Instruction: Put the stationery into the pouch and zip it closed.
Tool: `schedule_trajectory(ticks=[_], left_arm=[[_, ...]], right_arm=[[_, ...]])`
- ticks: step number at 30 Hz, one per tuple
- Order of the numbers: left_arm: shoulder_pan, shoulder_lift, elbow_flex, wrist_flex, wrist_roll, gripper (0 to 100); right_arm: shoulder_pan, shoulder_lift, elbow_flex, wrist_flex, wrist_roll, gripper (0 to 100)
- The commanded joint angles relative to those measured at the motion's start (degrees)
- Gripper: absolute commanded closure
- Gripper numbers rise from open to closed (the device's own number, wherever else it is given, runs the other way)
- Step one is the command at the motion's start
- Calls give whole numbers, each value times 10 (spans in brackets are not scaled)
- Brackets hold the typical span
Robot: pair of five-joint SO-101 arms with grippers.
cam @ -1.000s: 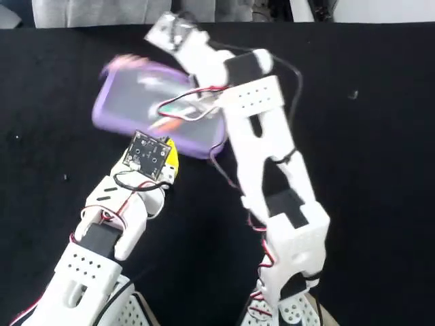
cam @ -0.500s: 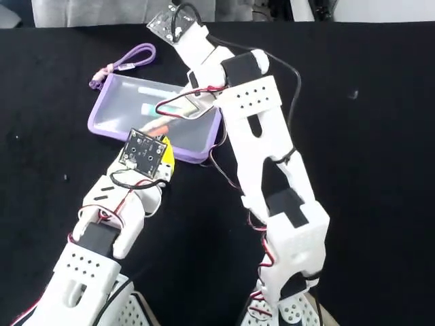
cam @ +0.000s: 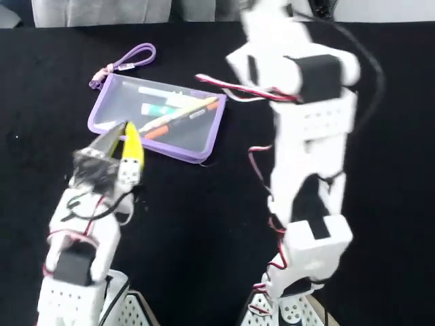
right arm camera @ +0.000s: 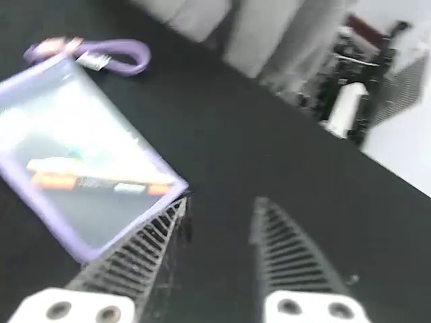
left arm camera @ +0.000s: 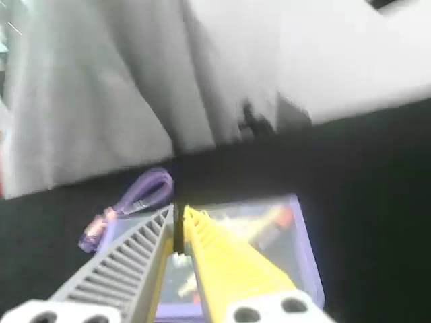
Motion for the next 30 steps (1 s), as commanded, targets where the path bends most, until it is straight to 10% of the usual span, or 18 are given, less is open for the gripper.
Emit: schedule_trajectory(ticks=[1,30], left_arm=[[-64,-146,-23,93,68,971],[-174,-138,1,414,134,970]], right_arm=[[60,-55,-36,16,-36,986],[99,-543,452,-24,-81,987]])
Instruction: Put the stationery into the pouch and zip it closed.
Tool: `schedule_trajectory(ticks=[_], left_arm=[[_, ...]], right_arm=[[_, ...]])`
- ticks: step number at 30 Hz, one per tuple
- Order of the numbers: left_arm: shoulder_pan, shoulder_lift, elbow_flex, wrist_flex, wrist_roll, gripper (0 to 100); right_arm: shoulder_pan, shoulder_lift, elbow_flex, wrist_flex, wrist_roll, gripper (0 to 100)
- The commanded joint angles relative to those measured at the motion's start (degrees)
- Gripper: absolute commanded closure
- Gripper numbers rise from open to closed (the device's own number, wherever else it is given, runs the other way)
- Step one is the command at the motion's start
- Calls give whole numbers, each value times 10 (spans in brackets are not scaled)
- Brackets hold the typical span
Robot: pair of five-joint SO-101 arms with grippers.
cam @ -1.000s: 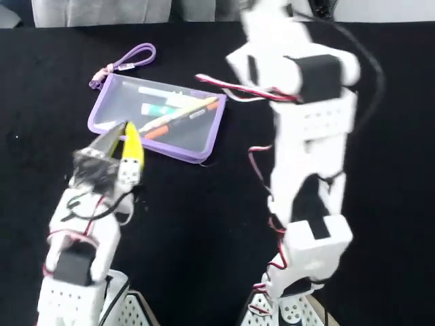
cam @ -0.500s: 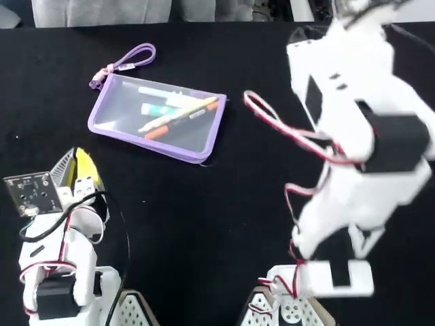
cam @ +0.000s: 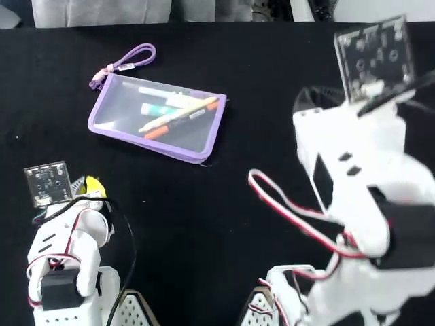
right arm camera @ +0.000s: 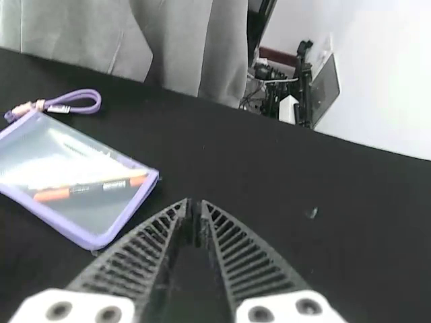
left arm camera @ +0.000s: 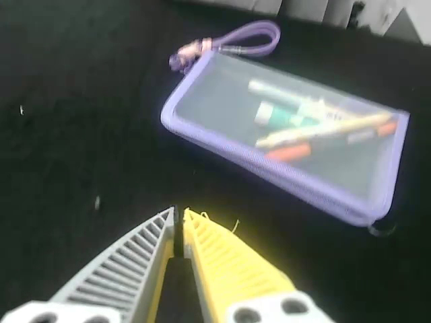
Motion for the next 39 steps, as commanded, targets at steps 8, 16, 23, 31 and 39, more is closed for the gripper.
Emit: schedule_trajectory(ticks=[8,16,23,31,39], left_arm=[[0,0,65,21,1,968],[0,0,136,13,-62,970],[-4,0,172,11,-69,970],[-1,1,194,11,-71,969],[-5,1,230,11,-69,970]], right_arm=[[6,-221,329,-94,-4,987],[6,-383,565,-167,-4,988],[9,-487,647,-195,0,987],[9,-592,775,-234,0,987],[10,-761,956,-286,-3,987]])
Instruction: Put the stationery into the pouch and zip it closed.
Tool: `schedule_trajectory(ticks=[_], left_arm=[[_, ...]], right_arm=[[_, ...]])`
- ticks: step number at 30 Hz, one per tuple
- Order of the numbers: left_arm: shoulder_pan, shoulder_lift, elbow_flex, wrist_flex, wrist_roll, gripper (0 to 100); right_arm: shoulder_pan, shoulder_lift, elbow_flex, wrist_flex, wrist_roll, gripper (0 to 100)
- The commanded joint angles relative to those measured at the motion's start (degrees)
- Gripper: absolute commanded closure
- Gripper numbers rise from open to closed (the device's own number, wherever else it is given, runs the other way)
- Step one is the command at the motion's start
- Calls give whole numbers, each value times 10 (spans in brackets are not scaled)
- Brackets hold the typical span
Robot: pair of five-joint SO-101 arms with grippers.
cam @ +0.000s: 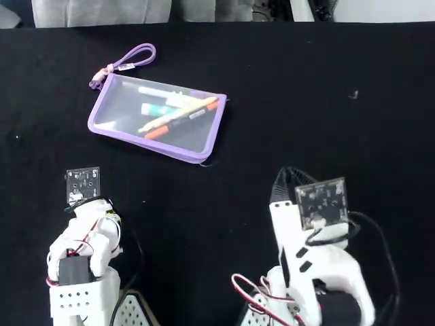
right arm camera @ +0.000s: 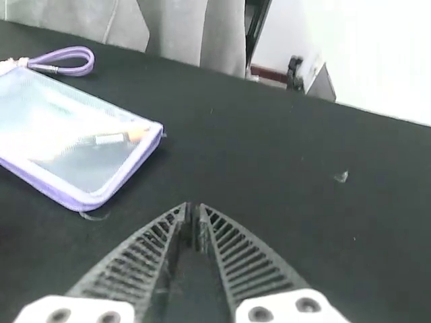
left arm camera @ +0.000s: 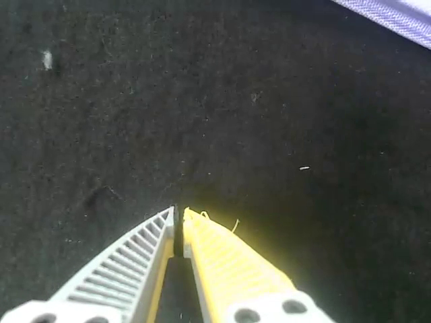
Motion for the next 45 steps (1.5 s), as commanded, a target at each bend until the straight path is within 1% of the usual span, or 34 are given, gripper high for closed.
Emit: schedule_trajectory(ticks=[1,9,13,16,20,29,34,45], left_arm=[[-1,-1,29,-8,-4,970],[0,1,27,-3,-4,970],[-4,2,28,0,-3,970],[0,2,28,25,-3,969],[-3,2,28,25,-3,968],[-3,2,28,25,-3,969],[-3,2,28,25,-3,969],[-3,2,28,25,-3,969]], right_arm=[[9,-62,77,-29,-4,987],[9,-51,163,-32,-4,987],[9,-51,229,-33,-4,987],[9,-51,285,-33,0,987],[9,-51,344,-33,1,987],[10,-48,349,-27,1,987],[8,-51,349,9,1,987],[8,-51,349,10,1,987]])
